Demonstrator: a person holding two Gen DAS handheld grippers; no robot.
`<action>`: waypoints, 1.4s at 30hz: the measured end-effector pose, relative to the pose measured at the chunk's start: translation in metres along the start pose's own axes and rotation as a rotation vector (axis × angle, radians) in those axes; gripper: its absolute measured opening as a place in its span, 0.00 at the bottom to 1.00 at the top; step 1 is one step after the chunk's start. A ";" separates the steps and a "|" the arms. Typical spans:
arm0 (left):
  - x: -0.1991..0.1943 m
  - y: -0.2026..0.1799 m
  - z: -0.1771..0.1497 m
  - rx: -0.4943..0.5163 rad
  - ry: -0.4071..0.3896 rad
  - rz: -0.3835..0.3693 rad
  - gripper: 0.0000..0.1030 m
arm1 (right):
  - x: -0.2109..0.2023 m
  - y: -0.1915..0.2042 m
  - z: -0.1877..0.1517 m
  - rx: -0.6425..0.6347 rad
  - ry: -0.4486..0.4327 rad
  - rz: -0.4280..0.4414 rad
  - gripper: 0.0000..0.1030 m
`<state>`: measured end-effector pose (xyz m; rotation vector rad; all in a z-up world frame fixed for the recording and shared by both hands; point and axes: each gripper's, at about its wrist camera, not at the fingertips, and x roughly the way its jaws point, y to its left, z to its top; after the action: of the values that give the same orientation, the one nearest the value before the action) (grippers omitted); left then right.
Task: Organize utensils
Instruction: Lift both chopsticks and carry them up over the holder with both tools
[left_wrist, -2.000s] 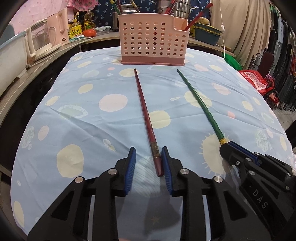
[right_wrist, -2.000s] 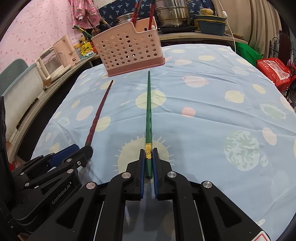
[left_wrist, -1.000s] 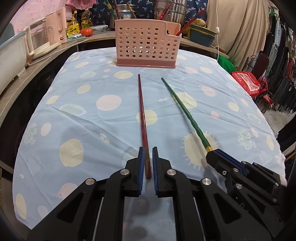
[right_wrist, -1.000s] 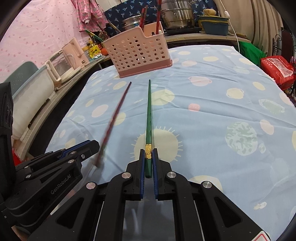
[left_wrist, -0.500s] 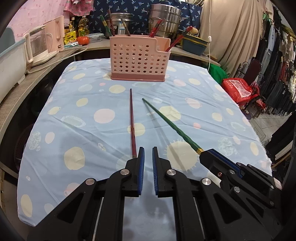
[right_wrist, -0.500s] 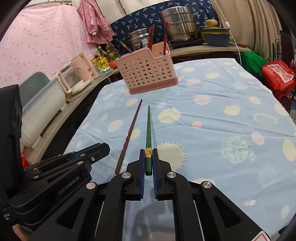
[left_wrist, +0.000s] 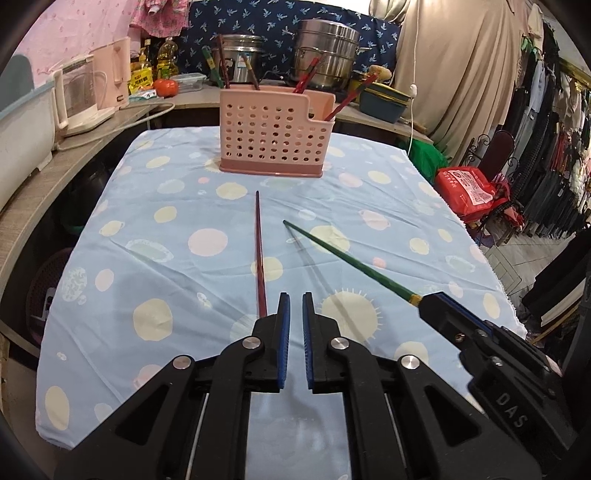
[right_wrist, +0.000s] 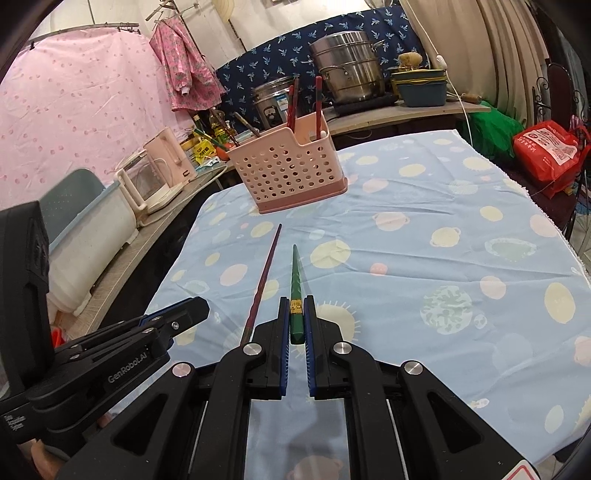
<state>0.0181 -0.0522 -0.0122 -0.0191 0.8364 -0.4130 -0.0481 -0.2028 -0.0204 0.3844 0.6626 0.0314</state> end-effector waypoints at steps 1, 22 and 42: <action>0.004 0.002 -0.002 -0.004 0.008 0.000 0.09 | 0.001 -0.001 -0.001 0.002 0.003 -0.001 0.07; 0.068 0.019 -0.029 -0.027 0.113 0.060 0.18 | 0.019 -0.008 -0.012 0.015 0.057 -0.011 0.08; 0.001 0.013 0.003 -0.025 0.010 -0.026 0.07 | -0.021 0.010 0.020 -0.030 -0.042 -0.001 0.07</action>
<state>0.0257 -0.0410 -0.0129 -0.0510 0.8519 -0.4277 -0.0522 -0.2038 0.0101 0.3550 0.6201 0.0324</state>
